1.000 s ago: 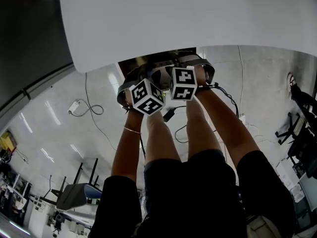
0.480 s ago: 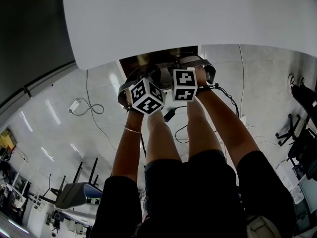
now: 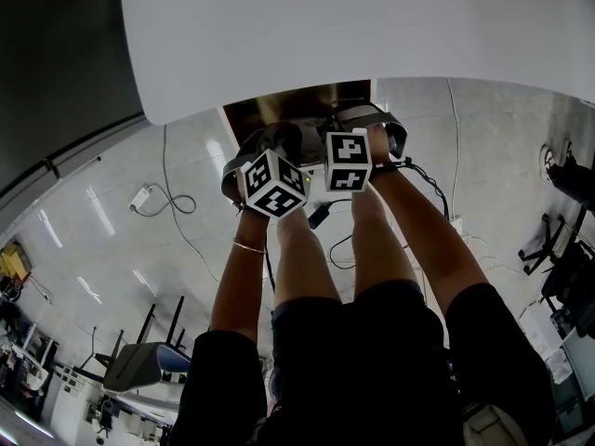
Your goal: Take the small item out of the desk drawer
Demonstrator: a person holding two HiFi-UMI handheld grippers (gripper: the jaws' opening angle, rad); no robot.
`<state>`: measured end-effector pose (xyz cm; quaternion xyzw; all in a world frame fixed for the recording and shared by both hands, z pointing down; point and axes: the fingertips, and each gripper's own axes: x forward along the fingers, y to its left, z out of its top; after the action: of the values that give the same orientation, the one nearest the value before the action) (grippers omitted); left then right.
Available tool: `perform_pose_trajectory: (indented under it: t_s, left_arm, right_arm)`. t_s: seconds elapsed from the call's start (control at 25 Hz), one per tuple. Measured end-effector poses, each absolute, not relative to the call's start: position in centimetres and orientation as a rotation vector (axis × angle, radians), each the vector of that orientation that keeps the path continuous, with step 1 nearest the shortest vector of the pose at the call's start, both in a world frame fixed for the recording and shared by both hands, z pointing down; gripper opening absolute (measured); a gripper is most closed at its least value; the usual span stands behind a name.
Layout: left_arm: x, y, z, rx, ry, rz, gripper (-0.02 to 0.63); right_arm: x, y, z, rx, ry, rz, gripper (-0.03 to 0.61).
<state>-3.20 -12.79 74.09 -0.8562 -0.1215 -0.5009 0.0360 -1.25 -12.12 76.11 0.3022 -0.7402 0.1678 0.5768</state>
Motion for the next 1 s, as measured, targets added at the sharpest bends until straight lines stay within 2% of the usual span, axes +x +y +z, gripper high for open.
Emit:
perform_pose_trajectory:
  t_s: [1.0]
  left_arm:
    - [-4.9,-14.0,68.8,-2.768,-0.151,-1.454,-0.002]
  right_arm:
    - [-0.6,-11.1,71.8,0.89,-1.726,0.439,0.109]
